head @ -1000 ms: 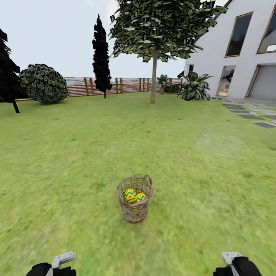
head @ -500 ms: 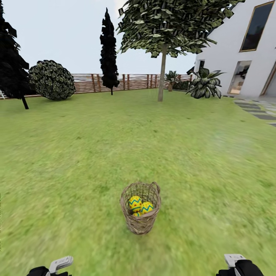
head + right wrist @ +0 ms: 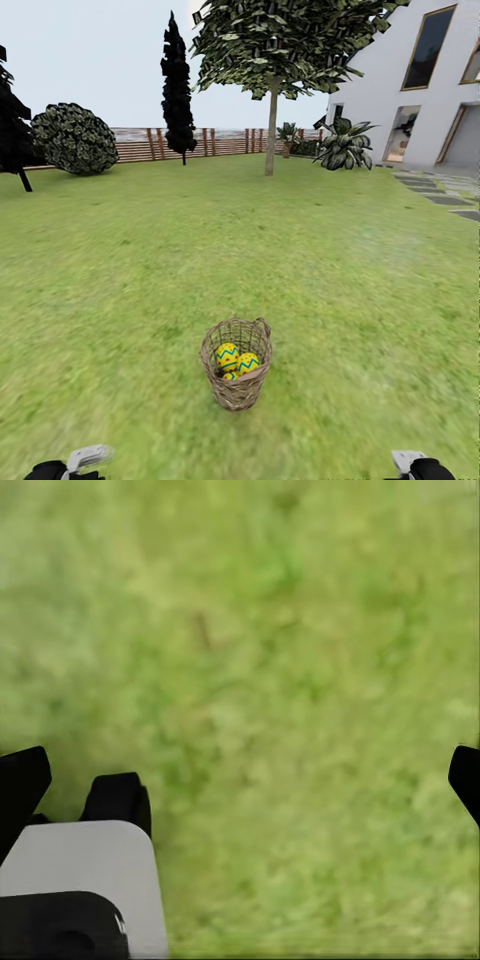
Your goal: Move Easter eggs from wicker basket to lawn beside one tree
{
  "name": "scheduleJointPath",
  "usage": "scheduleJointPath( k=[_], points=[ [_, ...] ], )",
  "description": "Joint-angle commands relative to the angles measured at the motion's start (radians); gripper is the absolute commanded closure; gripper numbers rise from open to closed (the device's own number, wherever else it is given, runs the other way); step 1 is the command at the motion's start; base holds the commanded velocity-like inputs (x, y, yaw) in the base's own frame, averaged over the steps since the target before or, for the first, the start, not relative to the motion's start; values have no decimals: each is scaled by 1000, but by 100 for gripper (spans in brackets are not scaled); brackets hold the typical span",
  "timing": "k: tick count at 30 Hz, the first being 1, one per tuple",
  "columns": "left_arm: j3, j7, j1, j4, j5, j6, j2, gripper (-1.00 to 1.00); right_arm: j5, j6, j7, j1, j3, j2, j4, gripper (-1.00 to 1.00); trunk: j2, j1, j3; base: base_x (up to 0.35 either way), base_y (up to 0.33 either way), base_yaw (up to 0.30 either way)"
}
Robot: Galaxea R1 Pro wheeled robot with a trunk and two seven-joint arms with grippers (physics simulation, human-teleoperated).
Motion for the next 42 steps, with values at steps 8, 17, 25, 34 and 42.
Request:
scheduleJointPath(
  k=[8,17,25,34,42],
  points=[
    [2,-10,0,8,-11,3,49,-100,-1,3,-1,0,2,21,14,-100,-1,0,-1,2,0,-64],
    [2,-11,0,8,-10,1,47,-100,3,3,-1,0,4,28,17,-100,-1,0,-1,156,-114,-193],
    [2,-11,0,7,-7,0,48,-100,3,3,-1,-1,5,28,18,-100,-1,0,-1,248,-234,-11],
    [5,-11,0,6,-9,-2,57,-100,5,3,-1,-1,5,47,18,-100,-1,0,-1,260,-225,0],
    [7,-10,0,6,-10,-4,58,-100,6,1,-1,0,5,51,18,-100,-1,0,-1,289,-147,0]
  ],
)
